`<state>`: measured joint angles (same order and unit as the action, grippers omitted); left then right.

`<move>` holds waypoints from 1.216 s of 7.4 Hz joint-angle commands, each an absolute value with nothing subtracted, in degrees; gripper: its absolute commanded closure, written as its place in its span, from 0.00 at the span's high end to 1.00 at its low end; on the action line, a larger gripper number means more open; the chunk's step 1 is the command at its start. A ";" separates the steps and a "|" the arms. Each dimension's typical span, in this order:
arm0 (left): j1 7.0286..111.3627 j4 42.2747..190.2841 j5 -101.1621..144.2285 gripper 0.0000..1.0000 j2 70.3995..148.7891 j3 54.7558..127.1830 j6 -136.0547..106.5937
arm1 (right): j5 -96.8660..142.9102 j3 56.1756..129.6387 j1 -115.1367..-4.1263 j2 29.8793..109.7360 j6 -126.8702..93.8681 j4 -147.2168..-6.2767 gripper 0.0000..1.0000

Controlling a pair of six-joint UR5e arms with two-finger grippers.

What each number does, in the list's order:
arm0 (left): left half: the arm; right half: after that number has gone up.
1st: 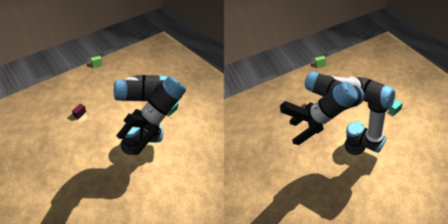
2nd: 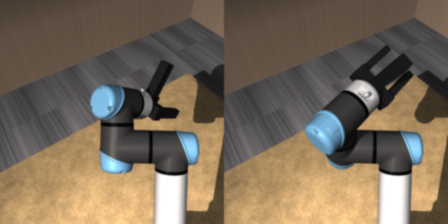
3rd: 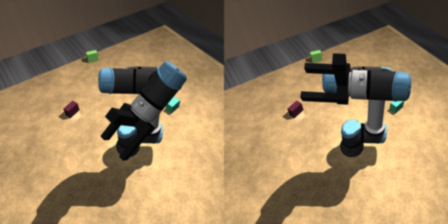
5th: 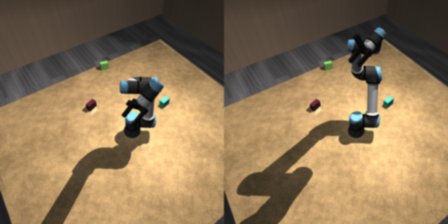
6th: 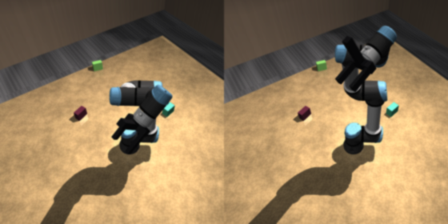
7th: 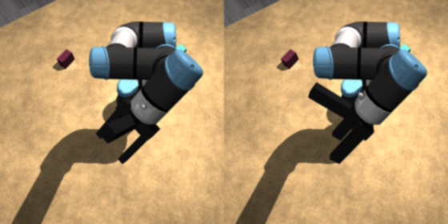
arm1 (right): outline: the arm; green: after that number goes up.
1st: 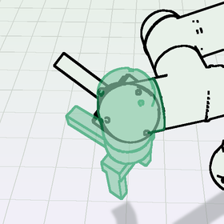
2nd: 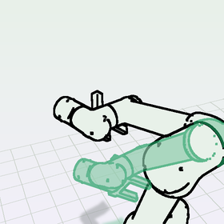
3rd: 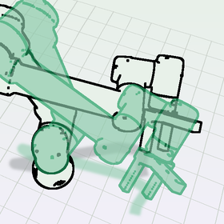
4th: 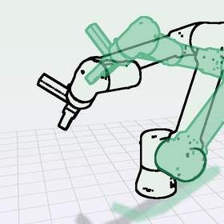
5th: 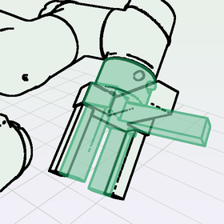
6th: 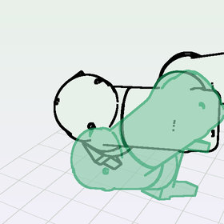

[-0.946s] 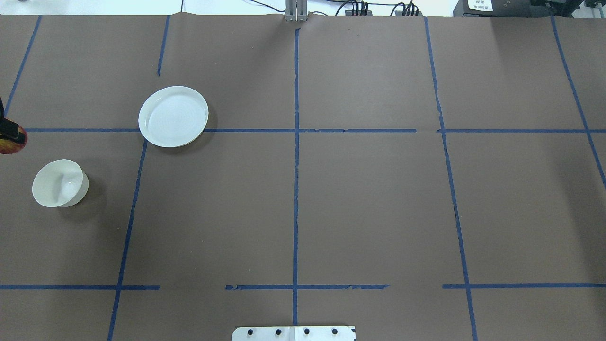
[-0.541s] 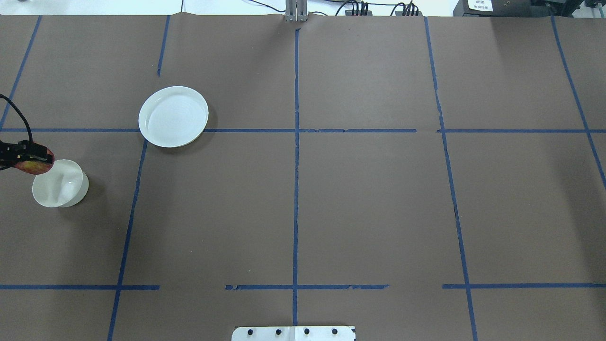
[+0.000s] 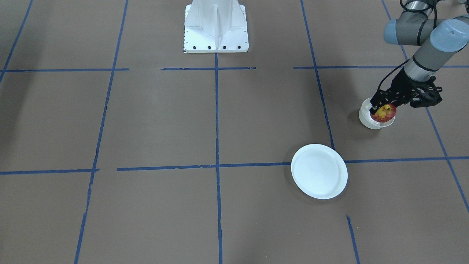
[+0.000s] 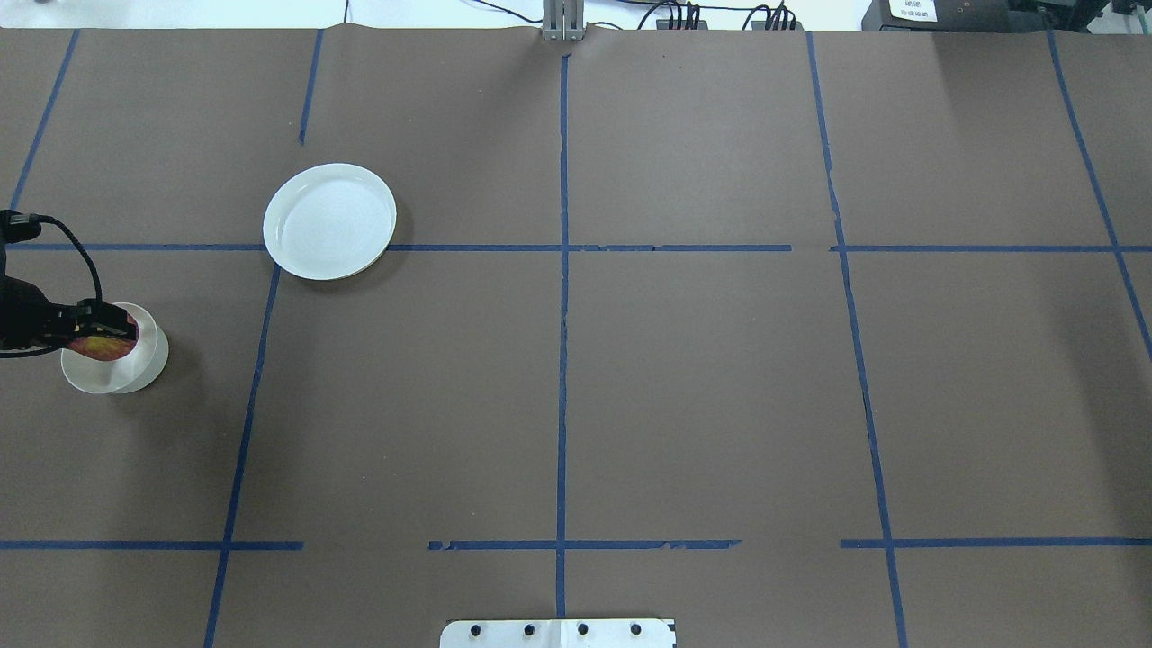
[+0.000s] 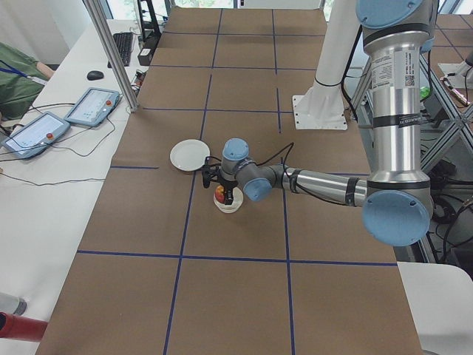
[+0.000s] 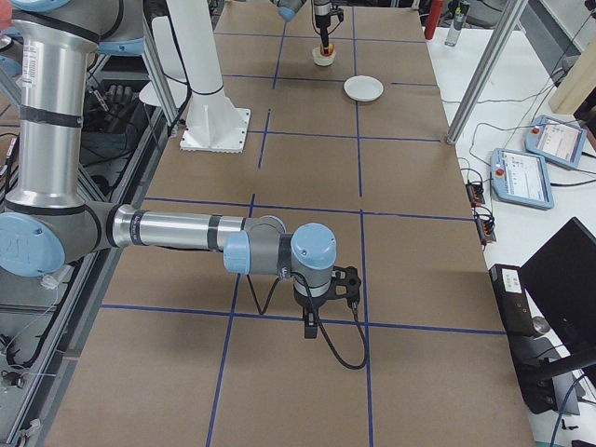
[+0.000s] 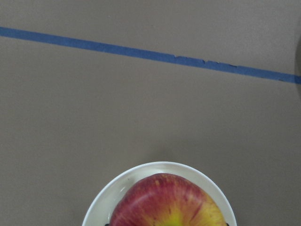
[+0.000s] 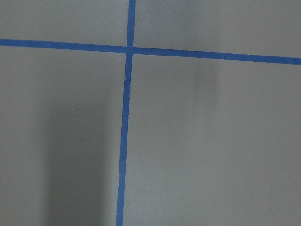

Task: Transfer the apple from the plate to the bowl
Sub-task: 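Lower the apple into the white bowl and open the left gripper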

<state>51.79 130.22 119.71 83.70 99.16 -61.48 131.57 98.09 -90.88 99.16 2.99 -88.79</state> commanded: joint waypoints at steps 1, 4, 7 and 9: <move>50.98 130.17 119.62 0.83 83.58 99.05 -61.61 | 131.57 98.09 -90.88 99.14 2.99 -88.86 1.00; 51.06 129.82 120.58 1.00 83.50 99.31 -61.17 | 131.57 98.09 -90.88 99.23 2.99 -88.77 1.00; 55.51 126.85 126.01 0.99 83.32 100.19 -48.59 | 131.57 98.09 -90.88 99.23 2.99 -88.77 1.00; 65.95 114.25 126.30 0.99 83.41 100.89 -23.87 | 131.57 98.09 -90.88 99.23 2.99 -88.77 1.00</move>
<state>59.65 122.33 125.77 83.34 100.39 -39.13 131.57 98.09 -90.88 99.18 2.99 -88.81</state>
